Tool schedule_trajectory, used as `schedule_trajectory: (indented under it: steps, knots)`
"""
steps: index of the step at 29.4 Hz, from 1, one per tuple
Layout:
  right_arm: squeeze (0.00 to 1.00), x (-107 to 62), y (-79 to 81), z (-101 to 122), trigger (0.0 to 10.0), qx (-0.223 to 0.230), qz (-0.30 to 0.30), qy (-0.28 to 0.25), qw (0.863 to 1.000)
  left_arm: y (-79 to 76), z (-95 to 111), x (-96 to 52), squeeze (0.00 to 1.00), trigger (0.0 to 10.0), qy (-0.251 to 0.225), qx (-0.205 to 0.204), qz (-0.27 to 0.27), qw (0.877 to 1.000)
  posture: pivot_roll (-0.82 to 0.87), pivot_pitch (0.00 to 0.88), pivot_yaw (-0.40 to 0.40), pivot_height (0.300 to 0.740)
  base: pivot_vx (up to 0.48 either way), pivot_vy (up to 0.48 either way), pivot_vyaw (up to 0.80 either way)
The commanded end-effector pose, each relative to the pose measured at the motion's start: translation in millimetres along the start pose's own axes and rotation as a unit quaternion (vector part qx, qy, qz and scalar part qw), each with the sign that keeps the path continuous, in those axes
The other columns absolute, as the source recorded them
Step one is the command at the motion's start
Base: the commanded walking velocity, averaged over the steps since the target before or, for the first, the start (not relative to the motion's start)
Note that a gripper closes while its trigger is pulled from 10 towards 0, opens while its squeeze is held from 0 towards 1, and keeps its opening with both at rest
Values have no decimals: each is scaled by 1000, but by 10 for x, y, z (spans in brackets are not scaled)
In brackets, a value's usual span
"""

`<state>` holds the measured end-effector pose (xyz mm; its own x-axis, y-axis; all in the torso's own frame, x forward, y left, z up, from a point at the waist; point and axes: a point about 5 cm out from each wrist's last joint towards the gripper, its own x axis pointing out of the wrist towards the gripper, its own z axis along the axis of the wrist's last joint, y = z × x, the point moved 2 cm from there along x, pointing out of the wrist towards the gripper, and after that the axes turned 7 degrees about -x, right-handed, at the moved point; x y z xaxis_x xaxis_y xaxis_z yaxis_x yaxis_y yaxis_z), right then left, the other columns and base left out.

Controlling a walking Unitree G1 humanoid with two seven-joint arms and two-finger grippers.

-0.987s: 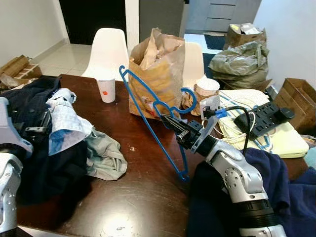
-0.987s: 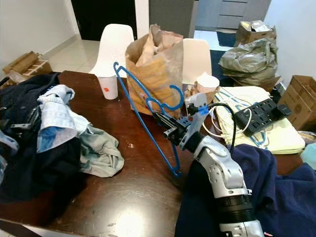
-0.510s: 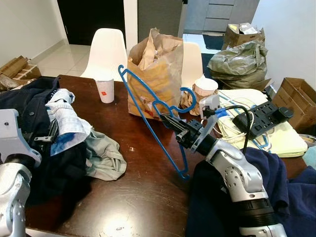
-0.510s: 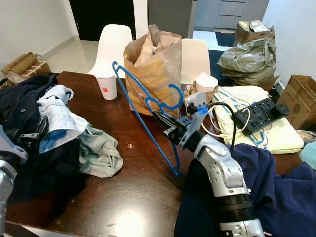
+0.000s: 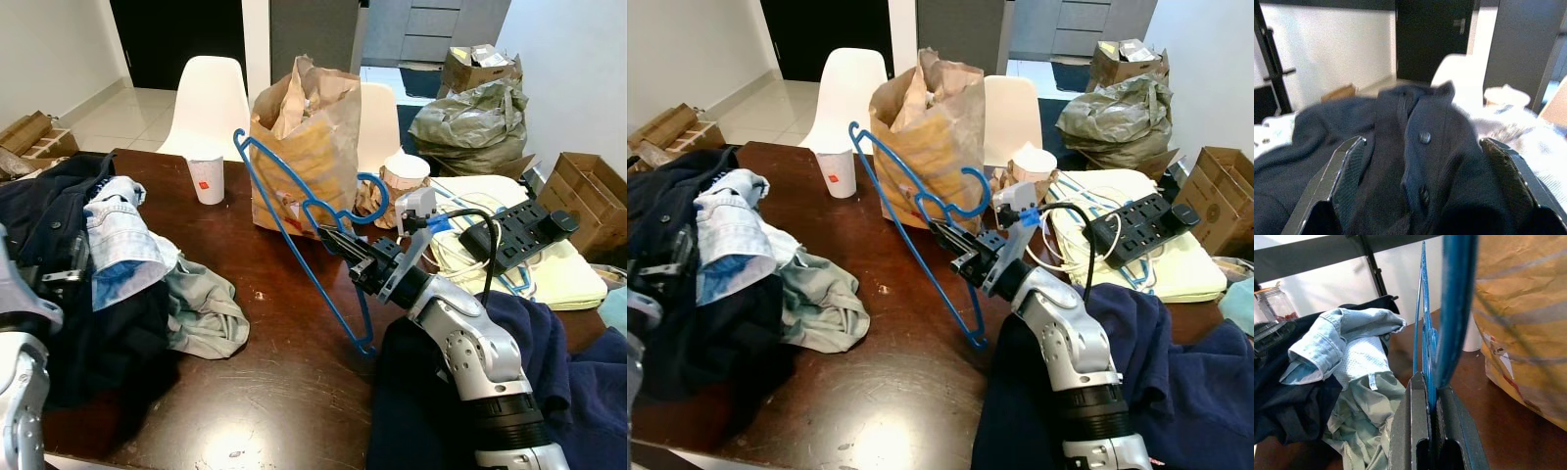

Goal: Hang hanger

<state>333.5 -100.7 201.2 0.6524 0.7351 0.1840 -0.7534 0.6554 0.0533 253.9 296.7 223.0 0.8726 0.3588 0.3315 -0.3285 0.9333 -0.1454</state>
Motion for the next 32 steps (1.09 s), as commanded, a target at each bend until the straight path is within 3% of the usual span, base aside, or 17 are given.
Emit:
schedule_trajectory:
  steps: [1,15,26,27,29,30,32]
  knots:
    - [0,6,28,32,10000,-8,7,-7,1000,-45,113,-6,0,10000,-30,-7,-9,999,-13,62,-18,740,0,0,0]
    - [0,14,74,13,10000,-2,18,-6,1000,101,-142,-28,0,10000,10,-12,37,999,-17,62,-20,740,0,0,0]
    - [0,17,90,17,10000,-3,19,-7,1000,82,-195,46,0,10000,22,-32,39,998,-26,58,-21,740,0,0,0]
    - [0,16,91,21,10000,-3,19,-7,1000,67,-195,57,0,8667,23,-33,36,999,-26,58,-21,740,0,0,0]
    - [0,15,91,23,10000,-3,19,-7,1000,57,-194,62,0,8667,23,-33,34,999,-26,58,-21,740,0,0,0]
    - [0,14,90,26,10000,-4,19,-7,1000,45,-193,67,0,4431,24,-34,32,999,-28,58,-20,740,0,0,0]
    - [0,14,89,31,10000,-5,18,-8,1000,22,-189,76,0,1647,25,-38,27,999,-28,58,-20,740,0,0,0]
